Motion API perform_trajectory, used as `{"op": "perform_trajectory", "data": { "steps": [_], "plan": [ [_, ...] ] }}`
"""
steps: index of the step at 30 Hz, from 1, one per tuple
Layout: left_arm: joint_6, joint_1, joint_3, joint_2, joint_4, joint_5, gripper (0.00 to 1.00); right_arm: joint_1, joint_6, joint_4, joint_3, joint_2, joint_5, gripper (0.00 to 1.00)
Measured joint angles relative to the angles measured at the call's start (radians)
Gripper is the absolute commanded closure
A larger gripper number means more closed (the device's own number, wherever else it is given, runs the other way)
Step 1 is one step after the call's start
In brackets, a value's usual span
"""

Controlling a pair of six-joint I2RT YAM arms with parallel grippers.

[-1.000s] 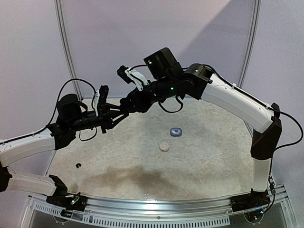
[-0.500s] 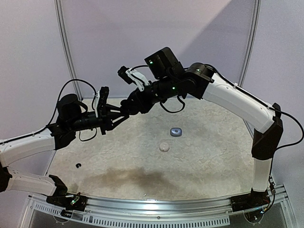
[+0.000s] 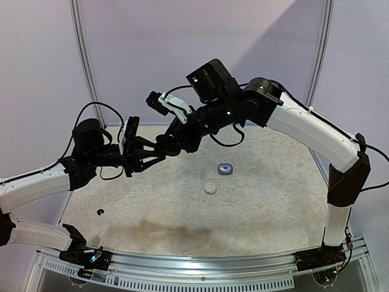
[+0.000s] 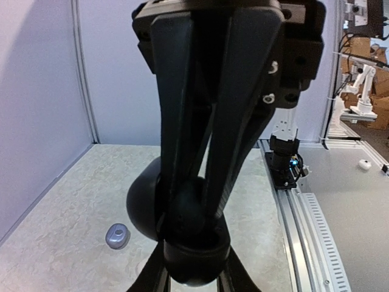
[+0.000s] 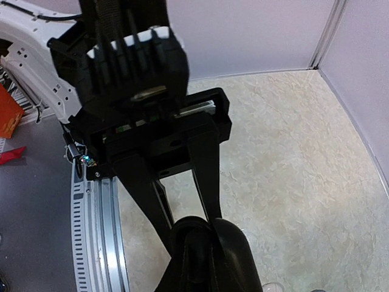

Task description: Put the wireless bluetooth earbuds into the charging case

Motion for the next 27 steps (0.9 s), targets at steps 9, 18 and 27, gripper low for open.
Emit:
{"op": "perform_trajectory", "data": {
  "steps": [9,18,27],
  "plan": [
    [0.018,0.001,0.023,0.018,-0.016,0.109,1.00,0.024,-0.119,-0.058,0.027,-0.006,-0.005,0.99],
    [0.063,0.001,0.050,0.021,-0.037,0.123,1.00,0.040,-0.161,-0.099,0.077,0.006,0.033,0.90],
    [0.070,0.001,0.050,0.023,-0.059,0.117,1.00,0.042,-0.176,-0.113,0.086,0.022,0.062,0.83]
  ]
}}
